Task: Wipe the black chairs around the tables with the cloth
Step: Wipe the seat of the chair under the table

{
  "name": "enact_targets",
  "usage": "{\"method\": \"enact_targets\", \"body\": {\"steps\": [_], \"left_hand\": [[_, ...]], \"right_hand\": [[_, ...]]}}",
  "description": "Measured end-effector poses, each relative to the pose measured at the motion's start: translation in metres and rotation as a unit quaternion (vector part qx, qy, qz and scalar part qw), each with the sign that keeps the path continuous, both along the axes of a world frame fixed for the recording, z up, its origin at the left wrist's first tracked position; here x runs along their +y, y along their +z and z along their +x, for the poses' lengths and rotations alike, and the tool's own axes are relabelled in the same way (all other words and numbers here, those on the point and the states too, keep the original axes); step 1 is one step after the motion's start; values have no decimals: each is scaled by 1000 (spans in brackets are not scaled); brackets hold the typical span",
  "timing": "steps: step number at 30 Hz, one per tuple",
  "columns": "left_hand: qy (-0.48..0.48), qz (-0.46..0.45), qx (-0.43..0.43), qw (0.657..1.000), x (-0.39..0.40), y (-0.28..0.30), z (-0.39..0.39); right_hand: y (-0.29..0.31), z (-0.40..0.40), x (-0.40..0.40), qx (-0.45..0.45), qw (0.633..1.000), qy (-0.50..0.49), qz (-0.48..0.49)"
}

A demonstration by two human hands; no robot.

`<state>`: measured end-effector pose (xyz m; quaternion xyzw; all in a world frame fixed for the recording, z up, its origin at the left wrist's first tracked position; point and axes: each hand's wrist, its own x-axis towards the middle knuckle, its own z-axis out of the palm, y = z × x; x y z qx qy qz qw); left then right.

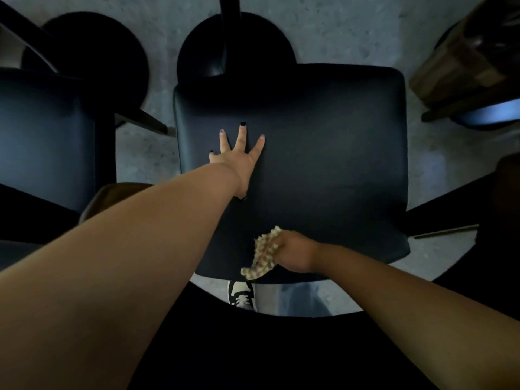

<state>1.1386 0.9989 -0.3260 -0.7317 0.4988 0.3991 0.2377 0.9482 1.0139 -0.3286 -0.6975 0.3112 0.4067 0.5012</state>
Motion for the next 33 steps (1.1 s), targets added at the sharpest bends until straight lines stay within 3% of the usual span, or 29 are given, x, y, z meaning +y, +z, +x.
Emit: {"method": "enact_targets", "body": {"steps": [3,5,7,9,13,17,22,28,33], "left_hand": [[18,-8,-1,1000,-6,-6,-5],[26,-10,-5,1000,-6,-11,-9],[28,-18,-11,999,-5,-15,-9],[28,-25,-10,999,-3,-19,-8],[31,-38,-17,999,0,-26,-8],[32,-43,-22,998,3,-29,-8],[30,-42,-23,998,2,-26,-8],[25,-47,-29,998,2,-19,-8],[17,-35,-39,998,13,-15,-19]], "right_hand": [[27,24,-53,-22,999,-34,-20],[41,43,-104,-64,988,-98,-97],[51,65,-154,-113,959,-150,-212],[58,86,-195,-179,923,-225,-255],[28,120,-243,-218,860,-146,-438],[-29,121,-220,-130,907,20,-400],[-49,92,-176,-154,897,18,-414],[-44,31,-105,-175,922,33,-344],[-54,-12,-32,-102,931,152,-316]]}}
